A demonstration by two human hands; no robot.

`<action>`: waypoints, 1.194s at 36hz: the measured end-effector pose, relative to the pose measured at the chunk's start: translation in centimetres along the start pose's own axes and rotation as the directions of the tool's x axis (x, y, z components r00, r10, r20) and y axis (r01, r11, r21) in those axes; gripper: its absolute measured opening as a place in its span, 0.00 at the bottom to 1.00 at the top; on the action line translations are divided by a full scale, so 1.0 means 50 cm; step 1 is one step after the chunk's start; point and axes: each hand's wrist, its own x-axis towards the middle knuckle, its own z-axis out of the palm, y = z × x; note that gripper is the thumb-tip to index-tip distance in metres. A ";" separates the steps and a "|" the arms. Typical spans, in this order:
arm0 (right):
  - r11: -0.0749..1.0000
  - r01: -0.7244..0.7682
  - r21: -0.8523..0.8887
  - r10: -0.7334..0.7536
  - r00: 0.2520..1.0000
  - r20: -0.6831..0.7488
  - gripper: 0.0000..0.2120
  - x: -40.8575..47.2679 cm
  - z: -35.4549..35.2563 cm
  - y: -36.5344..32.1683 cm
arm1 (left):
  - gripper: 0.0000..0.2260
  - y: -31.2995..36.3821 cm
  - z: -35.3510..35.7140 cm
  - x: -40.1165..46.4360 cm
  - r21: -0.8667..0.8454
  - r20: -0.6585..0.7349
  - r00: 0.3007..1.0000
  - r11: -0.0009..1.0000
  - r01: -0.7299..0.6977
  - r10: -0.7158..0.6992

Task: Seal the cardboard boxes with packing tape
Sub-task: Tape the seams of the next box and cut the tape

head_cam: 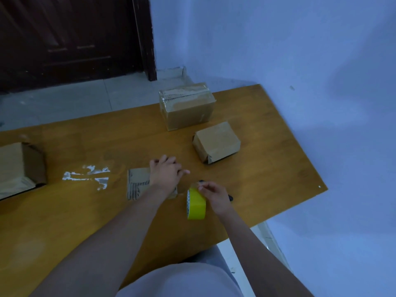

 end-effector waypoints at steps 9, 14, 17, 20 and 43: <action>1.000 -0.012 0.008 0.012 0.999 -0.032 0.07 -0.001 0.006 -0.005 | 0.20 -0.035 0.005 -0.019 -0.371 -0.395 0.916 0.901 -0.225 0.066; 1.000 -0.007 0.008 0.008 0.998 -0.059 0.08 -0.003 0.008 -0.004 | 0.20 -0.059 0.002 -0.057 -0.304 -0.349 0.904 0.883 -0.357 0.246; 1.000 -0.003 -0.001 0.003 0.997 -0.074 0.08 -0.005 0.009 -0.004 | 0.23 -0.075 0.000 -0.091 -0.289 -0.138 0.934 0.888 -0.357 0.331; 1.000 0.011 -0.023 -0.013 0.997 -0.080 0.08 -0.007 0.011 -0.003 | 0.23 -0.076 -0.006 -0.112 -0.189 0.033 0.938 0.923 -0.335 0.346; 0.999 -0.038 -0.008 0.036 0.992 -0.121 0.07 -0.049 0.025 0.006 | 0.21 -0.093 0.009 -0.111 -0.245 -0.093 0.956 0.925 -0.291 0.277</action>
